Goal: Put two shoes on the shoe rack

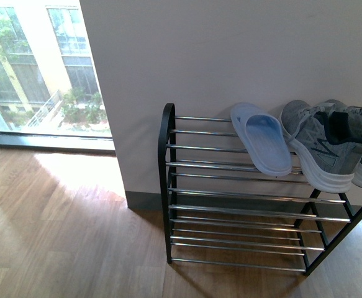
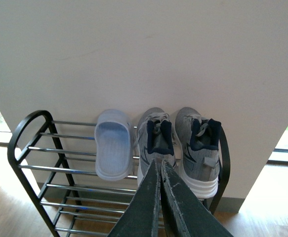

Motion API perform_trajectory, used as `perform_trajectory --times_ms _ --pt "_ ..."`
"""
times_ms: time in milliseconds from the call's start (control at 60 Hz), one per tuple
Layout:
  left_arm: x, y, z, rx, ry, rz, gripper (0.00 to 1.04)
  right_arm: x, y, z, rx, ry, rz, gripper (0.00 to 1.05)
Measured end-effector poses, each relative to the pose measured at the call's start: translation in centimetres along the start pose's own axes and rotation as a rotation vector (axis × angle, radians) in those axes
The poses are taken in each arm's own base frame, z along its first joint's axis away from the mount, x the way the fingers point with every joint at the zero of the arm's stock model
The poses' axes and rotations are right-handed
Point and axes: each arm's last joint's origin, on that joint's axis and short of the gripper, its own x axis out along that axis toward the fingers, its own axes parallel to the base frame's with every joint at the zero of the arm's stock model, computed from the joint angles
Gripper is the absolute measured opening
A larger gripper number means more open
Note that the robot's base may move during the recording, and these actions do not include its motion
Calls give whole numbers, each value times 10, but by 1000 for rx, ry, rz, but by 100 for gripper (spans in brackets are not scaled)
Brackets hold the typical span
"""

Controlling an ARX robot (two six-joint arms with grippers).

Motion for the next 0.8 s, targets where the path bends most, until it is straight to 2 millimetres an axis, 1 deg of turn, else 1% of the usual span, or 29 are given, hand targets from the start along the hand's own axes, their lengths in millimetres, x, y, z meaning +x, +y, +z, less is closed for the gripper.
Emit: perform_trajectory --times_ms 267,801 --pt "0 0 0 0 0 0 2 -14 0 7 0 -19 0 1" --pt "0 0 0 0 0 0 2 -34 0 10 0 -32 0 1"
